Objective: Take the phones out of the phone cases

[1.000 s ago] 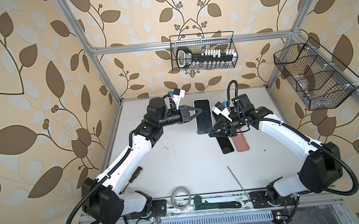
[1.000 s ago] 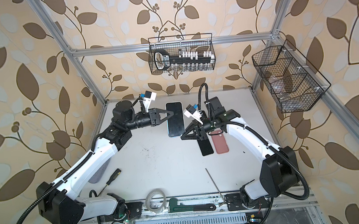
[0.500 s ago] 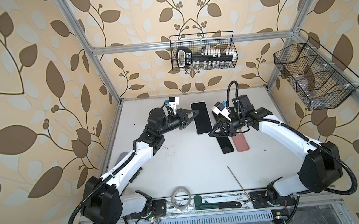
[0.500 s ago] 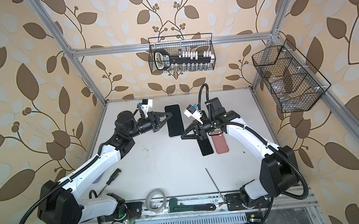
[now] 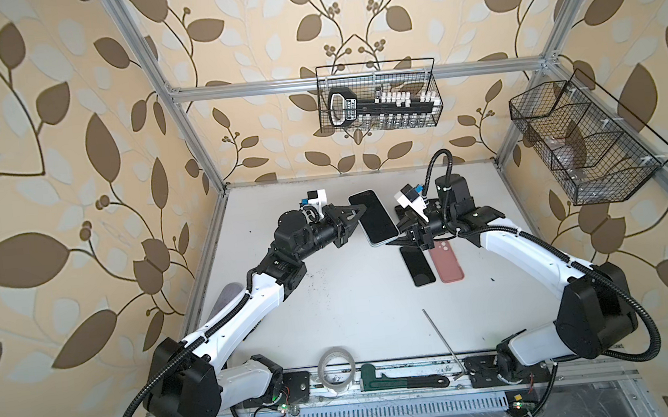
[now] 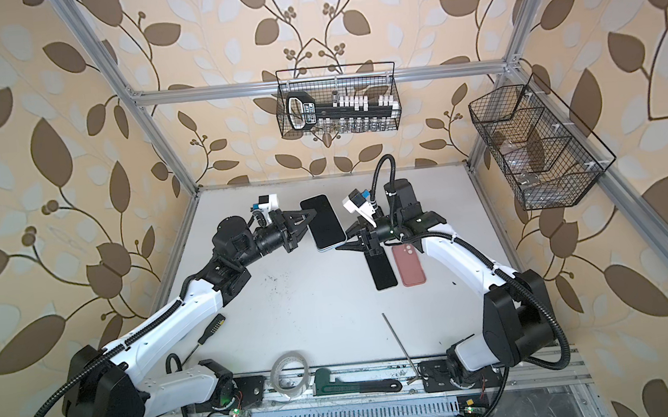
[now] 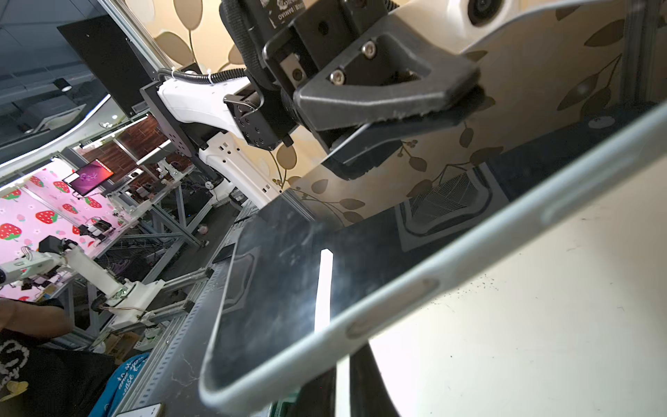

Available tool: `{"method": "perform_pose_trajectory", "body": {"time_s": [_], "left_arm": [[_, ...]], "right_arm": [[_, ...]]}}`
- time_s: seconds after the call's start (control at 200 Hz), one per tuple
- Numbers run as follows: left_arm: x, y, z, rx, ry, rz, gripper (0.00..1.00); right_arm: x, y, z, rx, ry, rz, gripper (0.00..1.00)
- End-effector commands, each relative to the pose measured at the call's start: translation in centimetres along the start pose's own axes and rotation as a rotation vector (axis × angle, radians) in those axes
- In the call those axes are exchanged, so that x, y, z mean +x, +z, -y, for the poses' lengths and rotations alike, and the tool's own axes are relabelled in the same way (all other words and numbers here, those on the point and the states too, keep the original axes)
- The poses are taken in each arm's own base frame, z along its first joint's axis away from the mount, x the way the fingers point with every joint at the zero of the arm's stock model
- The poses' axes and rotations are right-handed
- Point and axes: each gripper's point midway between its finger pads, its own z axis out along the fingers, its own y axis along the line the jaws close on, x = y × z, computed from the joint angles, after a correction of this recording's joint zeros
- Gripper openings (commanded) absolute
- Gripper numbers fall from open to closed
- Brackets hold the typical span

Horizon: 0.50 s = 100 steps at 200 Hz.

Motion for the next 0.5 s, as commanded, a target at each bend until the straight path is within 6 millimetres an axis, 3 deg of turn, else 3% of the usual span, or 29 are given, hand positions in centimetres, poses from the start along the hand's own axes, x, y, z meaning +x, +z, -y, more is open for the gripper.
{"method": "perform_pose_trajectory", "body": {"time_s": [0.0,0.185,0.37,0.495], "left_arm": [[0.5,-0.8,4.8,0.127,0.056,-0.007,0.00],[-0.6,-0.9,4.3,0.077,0.118,0.041,0.00],[-4.4,-2.1,2.9,0.044,0.130,0.175,0.00],[-6.0,-2.4,2.3,0.066,0.115,0.257,0.00]], "right_arm": [[0.2,0.0,0.2,0.022,-0.022,0.003,0.14],[0.5,-0.4,0.0,0.074,0.015,0.007,0.31],[0.8,-1.7,0.9,0.186,0.122,0.056,0.44],[0.3,-2.3,2.1,0.249,0.266,0.201,0.57]]}}
